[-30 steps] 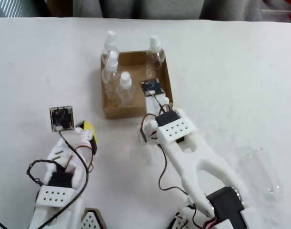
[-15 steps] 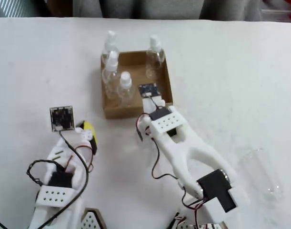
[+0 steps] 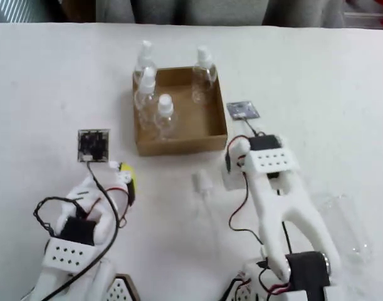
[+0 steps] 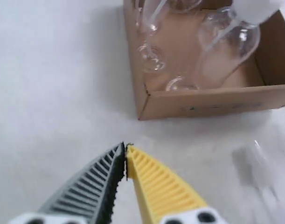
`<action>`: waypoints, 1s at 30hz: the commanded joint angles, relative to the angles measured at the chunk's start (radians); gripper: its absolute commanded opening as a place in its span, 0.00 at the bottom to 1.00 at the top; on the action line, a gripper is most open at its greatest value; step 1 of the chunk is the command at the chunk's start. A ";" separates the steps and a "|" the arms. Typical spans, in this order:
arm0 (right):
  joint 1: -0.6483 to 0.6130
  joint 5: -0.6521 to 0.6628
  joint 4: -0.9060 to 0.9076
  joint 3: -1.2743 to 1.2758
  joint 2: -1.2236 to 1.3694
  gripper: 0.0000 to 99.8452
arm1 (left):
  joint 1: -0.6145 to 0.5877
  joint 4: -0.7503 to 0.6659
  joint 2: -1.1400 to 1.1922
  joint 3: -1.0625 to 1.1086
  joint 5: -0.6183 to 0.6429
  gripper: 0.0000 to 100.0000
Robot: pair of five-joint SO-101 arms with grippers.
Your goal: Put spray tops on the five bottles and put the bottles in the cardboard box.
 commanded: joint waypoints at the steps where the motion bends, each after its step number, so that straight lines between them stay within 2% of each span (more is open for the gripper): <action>1: 0.074 0.026 -0.042 0.052 -0.062 0.23 | 0.114 0.060 -0.007 -0.130 0.037 0.03; 8: 0.199 0.026 -0.150 0.110 -0.081 0.23 | 0.360 0.060 -0.005 -0.241 0.227 0.03; 11: 0.199 0.025 -0.150 0.110 -0.076 0.23 | 0.430 0.052 0.039 -0.253 0.270 0.10; 14: 0.199 0.021 -0.165 0.114 -0.076 0.23 | 0.441 0.041 0.159 -0.293 0.304 0.24; 16: 0.199 0.021 -0.173 0.115 -0.074 0.23 | 0.443 0.041 0.265 -0.344 0.328 0.28; 24: 0.199 0.025 -0.179 0.115 -0.074 0.23 | 0.443 0.041 0.751 -0.598 0.405 0.21; 30: 0.199 0.025 -0.197 0.117 -0.073 0.23 | 0.483 0.040 0.989 -0.704 0.482 0.21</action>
